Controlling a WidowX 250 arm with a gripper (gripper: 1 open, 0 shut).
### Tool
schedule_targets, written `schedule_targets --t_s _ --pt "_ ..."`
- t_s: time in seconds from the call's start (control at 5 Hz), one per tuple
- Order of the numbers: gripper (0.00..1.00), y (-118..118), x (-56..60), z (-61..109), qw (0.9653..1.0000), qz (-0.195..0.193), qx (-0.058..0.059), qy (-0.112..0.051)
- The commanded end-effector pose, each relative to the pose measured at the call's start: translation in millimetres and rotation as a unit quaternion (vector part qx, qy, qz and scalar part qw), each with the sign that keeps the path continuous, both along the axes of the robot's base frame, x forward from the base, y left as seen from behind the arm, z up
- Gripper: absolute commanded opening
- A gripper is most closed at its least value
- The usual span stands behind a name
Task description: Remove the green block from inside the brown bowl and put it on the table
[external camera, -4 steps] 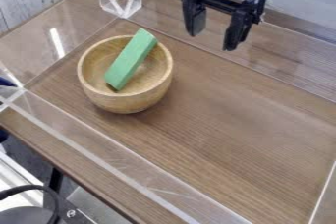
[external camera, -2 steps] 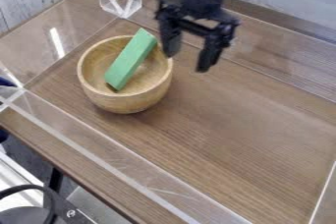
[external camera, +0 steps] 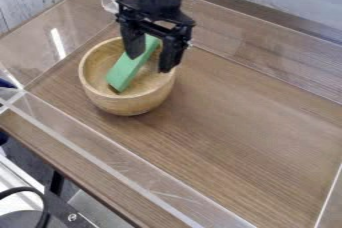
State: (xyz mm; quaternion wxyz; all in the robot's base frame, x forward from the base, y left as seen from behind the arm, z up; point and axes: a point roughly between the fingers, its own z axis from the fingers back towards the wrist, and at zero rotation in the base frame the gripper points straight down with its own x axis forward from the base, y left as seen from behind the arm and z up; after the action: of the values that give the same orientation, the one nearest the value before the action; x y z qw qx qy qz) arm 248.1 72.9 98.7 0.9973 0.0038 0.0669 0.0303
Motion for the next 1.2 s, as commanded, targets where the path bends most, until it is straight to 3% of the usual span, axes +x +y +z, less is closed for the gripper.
schedule_targets --t_s 0.0,0.4,1.0 --pt "1.0 15 4.7 15.9 0.9992 0.009 0.01 -0.037" --pt "1.0 32 15.3 -1.2 0.999 0.017 -0.002 -0.041" --pt "1.0 40 28.3 -17.2 0.9988 0.016 -0.005 -0.045"
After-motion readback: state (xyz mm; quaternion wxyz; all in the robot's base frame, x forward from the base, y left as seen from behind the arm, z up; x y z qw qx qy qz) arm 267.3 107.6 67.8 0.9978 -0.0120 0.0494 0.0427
